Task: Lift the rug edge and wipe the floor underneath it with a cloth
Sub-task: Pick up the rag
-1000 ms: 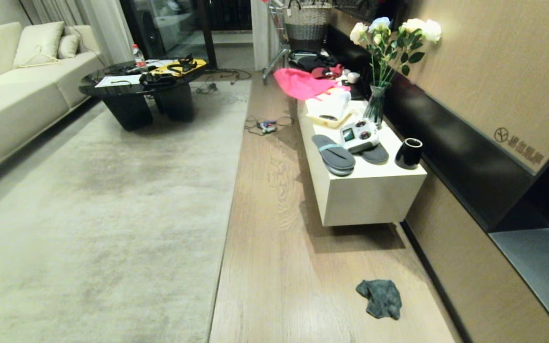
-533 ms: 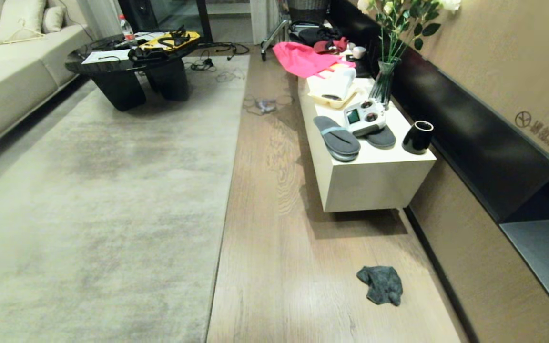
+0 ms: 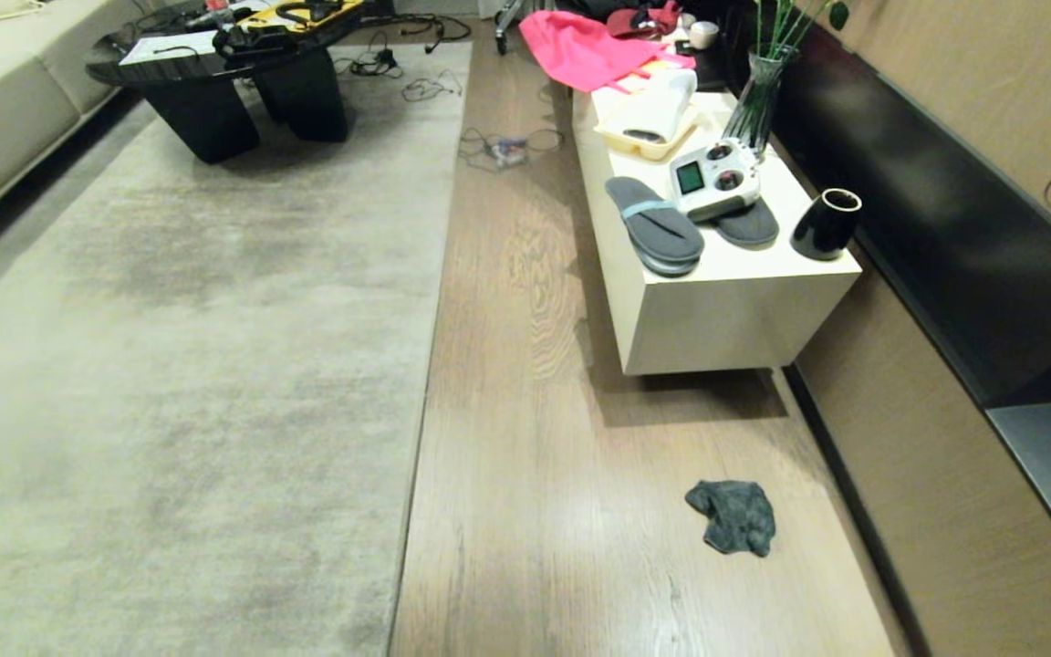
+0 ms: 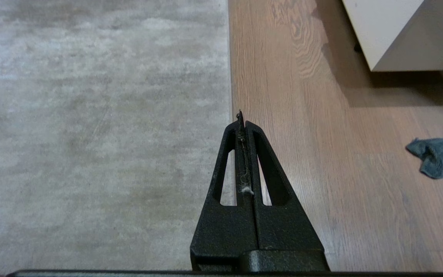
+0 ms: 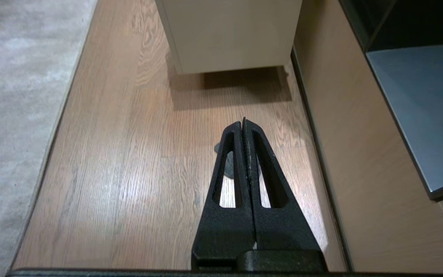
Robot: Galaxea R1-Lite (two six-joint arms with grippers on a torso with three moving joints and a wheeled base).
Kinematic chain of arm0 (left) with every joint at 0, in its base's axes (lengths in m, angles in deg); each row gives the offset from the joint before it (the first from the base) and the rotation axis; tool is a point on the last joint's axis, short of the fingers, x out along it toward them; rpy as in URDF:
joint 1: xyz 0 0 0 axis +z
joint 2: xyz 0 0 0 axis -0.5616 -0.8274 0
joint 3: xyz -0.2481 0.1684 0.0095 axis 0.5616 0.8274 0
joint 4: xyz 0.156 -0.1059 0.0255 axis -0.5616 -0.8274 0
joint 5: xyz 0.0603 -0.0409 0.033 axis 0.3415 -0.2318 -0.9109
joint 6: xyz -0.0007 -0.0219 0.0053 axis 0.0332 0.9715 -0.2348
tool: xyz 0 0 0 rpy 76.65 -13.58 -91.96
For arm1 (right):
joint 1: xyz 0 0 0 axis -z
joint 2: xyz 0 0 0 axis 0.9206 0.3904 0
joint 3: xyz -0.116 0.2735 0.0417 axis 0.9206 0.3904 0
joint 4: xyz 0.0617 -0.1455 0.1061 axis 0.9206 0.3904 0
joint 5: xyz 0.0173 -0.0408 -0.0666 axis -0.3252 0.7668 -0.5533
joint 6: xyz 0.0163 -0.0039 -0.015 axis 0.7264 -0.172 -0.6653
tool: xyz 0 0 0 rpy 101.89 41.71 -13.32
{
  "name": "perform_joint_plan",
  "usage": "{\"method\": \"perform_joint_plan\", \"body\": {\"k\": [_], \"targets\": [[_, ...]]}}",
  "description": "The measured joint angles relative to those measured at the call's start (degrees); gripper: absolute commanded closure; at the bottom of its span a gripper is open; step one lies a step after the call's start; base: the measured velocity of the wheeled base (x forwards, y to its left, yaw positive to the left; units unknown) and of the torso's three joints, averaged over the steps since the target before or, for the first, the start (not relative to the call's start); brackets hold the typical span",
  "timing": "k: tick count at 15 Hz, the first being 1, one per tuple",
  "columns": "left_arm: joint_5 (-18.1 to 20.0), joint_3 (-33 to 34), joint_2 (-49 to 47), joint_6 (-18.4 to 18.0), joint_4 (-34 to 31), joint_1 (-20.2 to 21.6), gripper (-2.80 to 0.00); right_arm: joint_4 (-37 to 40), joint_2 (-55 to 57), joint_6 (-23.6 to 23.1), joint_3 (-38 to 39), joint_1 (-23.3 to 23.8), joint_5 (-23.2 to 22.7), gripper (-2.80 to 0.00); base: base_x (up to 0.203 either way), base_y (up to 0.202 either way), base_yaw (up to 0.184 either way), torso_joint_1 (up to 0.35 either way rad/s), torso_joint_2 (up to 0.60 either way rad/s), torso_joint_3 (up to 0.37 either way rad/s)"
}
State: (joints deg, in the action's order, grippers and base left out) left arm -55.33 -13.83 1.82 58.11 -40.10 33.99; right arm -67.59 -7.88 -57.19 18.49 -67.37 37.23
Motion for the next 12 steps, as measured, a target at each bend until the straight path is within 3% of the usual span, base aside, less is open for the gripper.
{"method": "perform_joint_plan", "body": {"k": [12], "targets": [[0.0,0.0,0.0,-0.2,0.0,0.0,0.0,0.0,0.0,0.0,0.0,0.0,0.0,0.0,0.0,0.0,0.0,0.001,0.0,-0.199]]}}
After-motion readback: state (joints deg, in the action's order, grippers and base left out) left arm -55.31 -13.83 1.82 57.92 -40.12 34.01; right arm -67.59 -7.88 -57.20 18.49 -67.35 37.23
